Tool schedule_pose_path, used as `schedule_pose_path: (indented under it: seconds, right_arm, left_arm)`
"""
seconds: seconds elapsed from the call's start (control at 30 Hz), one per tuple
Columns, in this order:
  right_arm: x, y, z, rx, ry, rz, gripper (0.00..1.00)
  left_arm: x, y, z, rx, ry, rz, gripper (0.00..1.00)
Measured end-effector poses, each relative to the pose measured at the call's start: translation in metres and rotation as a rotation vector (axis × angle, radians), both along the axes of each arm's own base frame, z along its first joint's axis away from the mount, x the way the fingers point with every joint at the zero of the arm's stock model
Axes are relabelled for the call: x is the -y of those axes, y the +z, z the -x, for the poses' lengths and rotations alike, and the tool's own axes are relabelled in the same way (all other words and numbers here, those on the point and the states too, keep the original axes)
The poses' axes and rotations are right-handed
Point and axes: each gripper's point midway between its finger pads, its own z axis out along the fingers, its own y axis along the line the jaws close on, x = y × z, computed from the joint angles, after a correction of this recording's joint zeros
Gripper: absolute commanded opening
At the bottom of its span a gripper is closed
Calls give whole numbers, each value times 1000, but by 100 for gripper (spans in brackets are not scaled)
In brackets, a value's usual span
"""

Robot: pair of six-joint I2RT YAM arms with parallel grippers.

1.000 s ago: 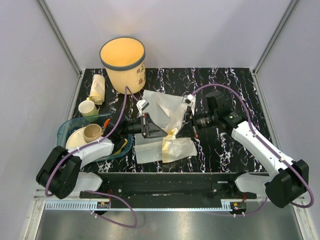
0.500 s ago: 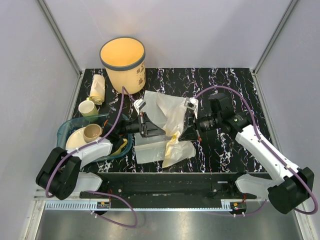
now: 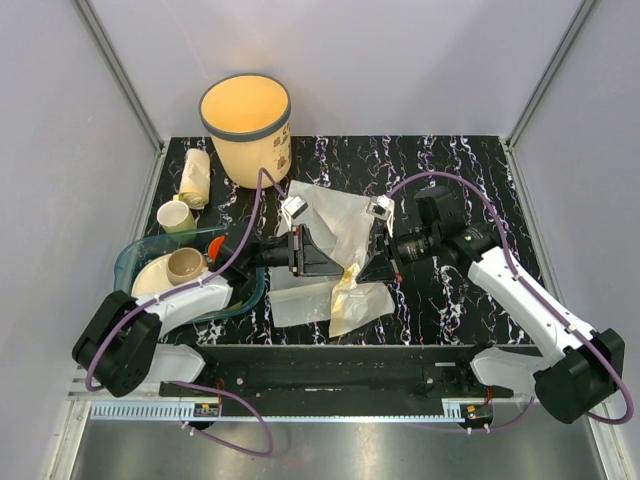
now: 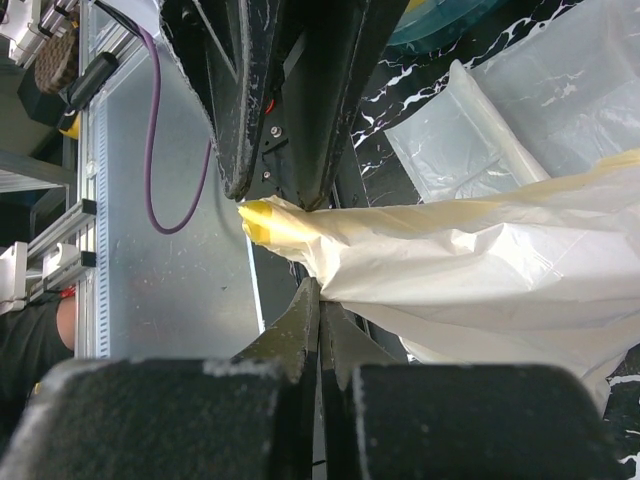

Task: Put the trash bags into the trash bin
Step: Unfold the trash bag at the center of the board.

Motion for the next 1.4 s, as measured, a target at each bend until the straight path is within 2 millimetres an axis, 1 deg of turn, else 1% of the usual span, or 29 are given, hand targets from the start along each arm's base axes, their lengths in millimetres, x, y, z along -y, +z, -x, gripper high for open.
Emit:
schedule_pose_path:
  seconds: [0.03,0.07,0.2,0.27,0.3,0.43,0.5,0.63,0.7,0.83,0.87,0.93,1.0,1.07,1.1,1.17,1.23,1.4]
  right_arm:
    - [0,0,0,-1,0,1,0]
    - [0,-1,0,-2,0,1,0]
    - [0,0,-1,-2,-1,0,0]
    - [-1,0,-1,0,-1,-2,0]
    - [-1,0,-1,1,-1,-2,0]
    - [-1,0,-1,1,-1,-2,0]
    - [-1,0,-1,3,0,-1,0]
    - [2,2,2,10,1,-1,0]
    - [3,4,4,20,2,-6,0]
    - [4,6,6,28,4,-8,0]
    - [4,6,7,26,4,-7,0]
    - [5,5,7,20,4,-3,0]
    - [5,4,8,18,5,-2,0]
    - [5,4,8,18,6,-2,0]
    - [5,5,8,18,6,-3,0]
    - [5,4,8,17,6,-2,0]
    - [5,4,8,15,7,-1,0]
    - [4,2,7,5,10,1,0]
  left_arm:
    - [1,0,0,1,-3,1,31]
    - [2,-1,0,0,-6,0,29]
    - [6,-4,5,-11,-26,-6,14]
    - [7,-3,7,-9,-32,-4,8]
    - [7,-3,7,-8,-33,-3,1]
    - [7,-3,6,-6,-30,-2,0]
    - [5,-3,2,-8,-17,-3,0]
    - [-8,-9,-18,-28,54,-19,0]
    - [-14,-13,-25,-36,83,-31,0]
    - [-18,-15,-22,-28,91,-47,0]
    - [-18,-14,-22,-21,90,-48,3]
    - [-19,-14,-21,-12,84,-49,18]
    - [-17,-14,-17,-7,70,-48,26]
    - [-13,-13,-10,4,45,-48,31]
    - [-9,-12,-5,13,24,-48,37]
    - [-4,-10,4,26,-9,-45,41]
    - [-1,-9,10,37,-30,-43,41]
    - [4,-6,11,44,-45,-39,36]
